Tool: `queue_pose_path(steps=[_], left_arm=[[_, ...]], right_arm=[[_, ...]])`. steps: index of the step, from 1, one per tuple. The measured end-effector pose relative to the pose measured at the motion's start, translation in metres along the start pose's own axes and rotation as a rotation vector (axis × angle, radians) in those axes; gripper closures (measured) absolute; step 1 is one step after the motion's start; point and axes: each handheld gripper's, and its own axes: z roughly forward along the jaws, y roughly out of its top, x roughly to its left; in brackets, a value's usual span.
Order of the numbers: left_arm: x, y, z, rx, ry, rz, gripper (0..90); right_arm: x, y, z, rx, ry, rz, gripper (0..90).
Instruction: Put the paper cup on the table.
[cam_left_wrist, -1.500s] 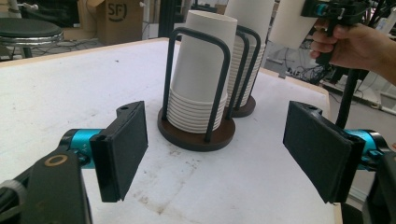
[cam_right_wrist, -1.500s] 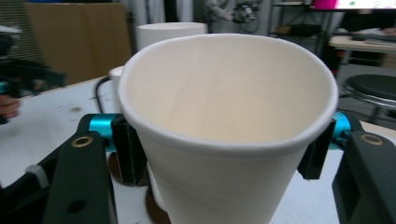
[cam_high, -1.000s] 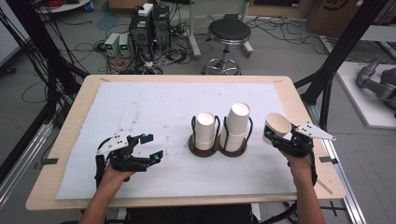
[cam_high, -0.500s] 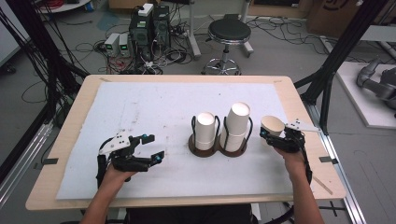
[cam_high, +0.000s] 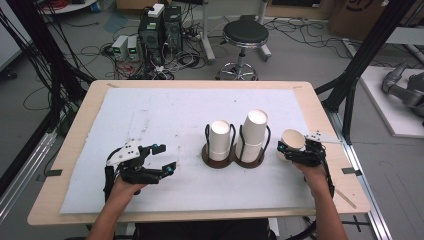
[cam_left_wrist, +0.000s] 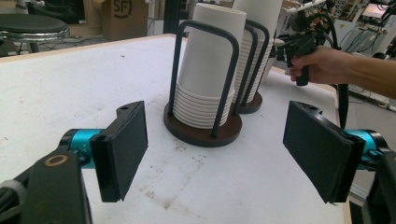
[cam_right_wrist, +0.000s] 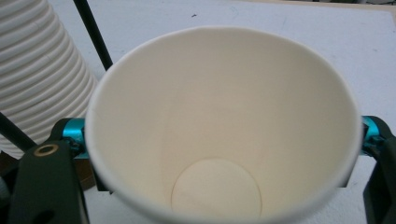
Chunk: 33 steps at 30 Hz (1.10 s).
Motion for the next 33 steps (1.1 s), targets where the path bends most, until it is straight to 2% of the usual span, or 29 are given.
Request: queue_pose_path(steps=[5,11,17,22,28,33], left_arm=[[0.0,0.0,0.0,-0.002,0.002,0.002,22.0],[-0.001,0.0,0.0,-0.007,0.0,0.003,22.0],[-0.001,0.001,-0.003,-0.015,0.005,0.002,22.0],[-0.001,0.001,-0.006,-0.023,0.012,0.001,22.0],[-0.001,0.001,-0.012,-0.036,0.024,-0.002,22.0],[0.0,0.002,-0.016,-0.055,0.034,-0.01,22.0]], right_arm=[[0.003,-0.002,-0.003,0.018,0.006,-0.011,19.4],[0.002,-0.004,-0.013,0.006,0.007,-0.016,19.4],[0.004,-0.009,-0.033,-0.009,0.016,-0.031,19.4],[0.007,-0.012,-0.051,-0.02,0.019,-0.021,19.4],[0.017,-0.012,-0.072,-0.045,0.027,-0.041,19.4],[0.03,0.001,-0.084,-0.096,0.058,-0.082,19.4]])
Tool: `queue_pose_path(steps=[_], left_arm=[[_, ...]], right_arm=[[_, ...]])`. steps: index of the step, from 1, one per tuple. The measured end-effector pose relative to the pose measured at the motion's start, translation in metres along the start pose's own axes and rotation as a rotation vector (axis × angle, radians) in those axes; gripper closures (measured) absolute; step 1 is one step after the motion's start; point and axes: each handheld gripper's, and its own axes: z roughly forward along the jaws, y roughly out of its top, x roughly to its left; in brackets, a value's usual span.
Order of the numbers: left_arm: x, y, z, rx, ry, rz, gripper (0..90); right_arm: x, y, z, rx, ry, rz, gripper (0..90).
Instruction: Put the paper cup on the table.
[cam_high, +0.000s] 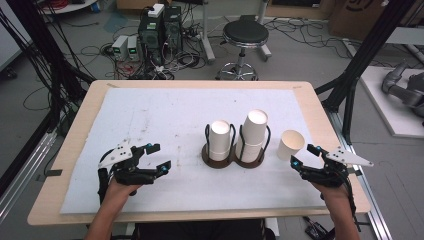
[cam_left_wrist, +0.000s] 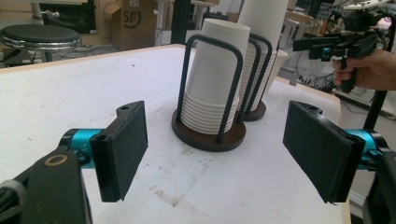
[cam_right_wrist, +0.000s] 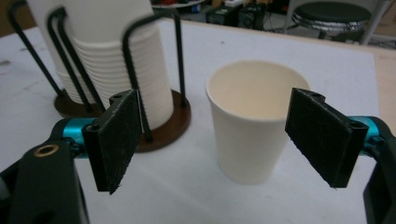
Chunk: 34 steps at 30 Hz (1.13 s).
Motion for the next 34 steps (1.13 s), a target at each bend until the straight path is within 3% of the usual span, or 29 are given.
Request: queue_pose_path(steps=[7,21,34], left_arm=[[0.001,0.001,-0.009,-0.014,0.027,-0.005,22.0],[0.001,0.0,-0.01,-0.008,0.036,-0.008,22.0],[0.003,0.0,-0.011,-0.005,0.038,-0.012,22.0]], right_arm=[[0.018,0.018,0.006,-0.011,0.067,-0.048,19.4],[0.029,0.021,0.015,-0.015,0.146,-0.075,19.4],[0.033,0.019,0.02,-0.007,0.163,-0.08,19.4]])
